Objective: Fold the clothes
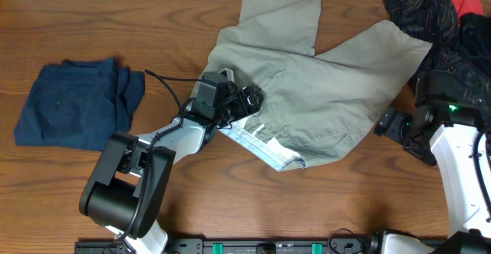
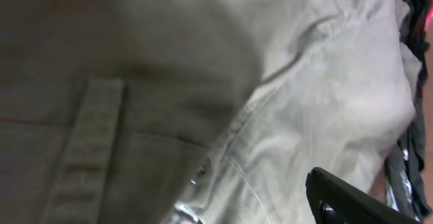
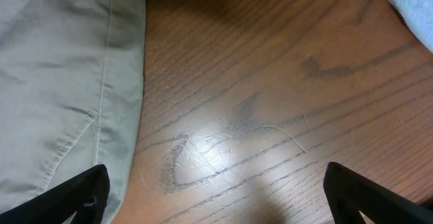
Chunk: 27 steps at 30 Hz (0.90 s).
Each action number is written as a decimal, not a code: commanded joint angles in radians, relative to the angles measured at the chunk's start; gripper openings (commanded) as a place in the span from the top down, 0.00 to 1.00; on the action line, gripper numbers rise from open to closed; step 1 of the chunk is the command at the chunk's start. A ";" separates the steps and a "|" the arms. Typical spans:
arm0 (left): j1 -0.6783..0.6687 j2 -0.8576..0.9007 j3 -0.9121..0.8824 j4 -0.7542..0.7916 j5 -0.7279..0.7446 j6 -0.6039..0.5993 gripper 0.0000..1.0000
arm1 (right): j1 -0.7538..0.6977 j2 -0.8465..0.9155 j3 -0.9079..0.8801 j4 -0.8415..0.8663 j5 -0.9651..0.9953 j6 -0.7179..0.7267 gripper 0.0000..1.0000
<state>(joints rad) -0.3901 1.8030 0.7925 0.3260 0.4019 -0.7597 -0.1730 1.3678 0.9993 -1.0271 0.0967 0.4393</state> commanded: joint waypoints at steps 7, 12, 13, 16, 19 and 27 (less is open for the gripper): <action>-0.001 0.013 -0.007 0.088 -0.048 0.002 0.93 | -0.003 -0.002 0.001 0.003 0.000 -0.010 0.01; 0.024 -0.029 -0.006 0.139 0.137 -0.013 0.94 | -0.003 -0.002 0.001 0.004 0.000 -0.010 0.01; 0.036 -0.046 -0.006 0.137 0.192 -0.014 0.94 | -0.003 -0.002 0.001 0.004 0.000 -0.010 0.01; 0.085 -0.116 -0.006 0.112 0.383 -0.070 0.94 | -0.003 -0.002 0.001 0.007 0.000 -0.010 0.01; 0.137 -0.196 -0.007 -0.060 0.480 -0.056 0.94 | -0.003 -0.002 0.001 0.009 0.000 -0.010 0.01; 0.189 -0.224 -0.012 -0.734 -0.174 0.090 0.94 | -0.003 -0.002 0.001 0.005 0.000 -0.010 0.01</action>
<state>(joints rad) -0.2134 1.5650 0.7906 -0.3443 0.5404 -0.7010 -0.1730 1.3678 0.9993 -1.0218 0.0967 0.4393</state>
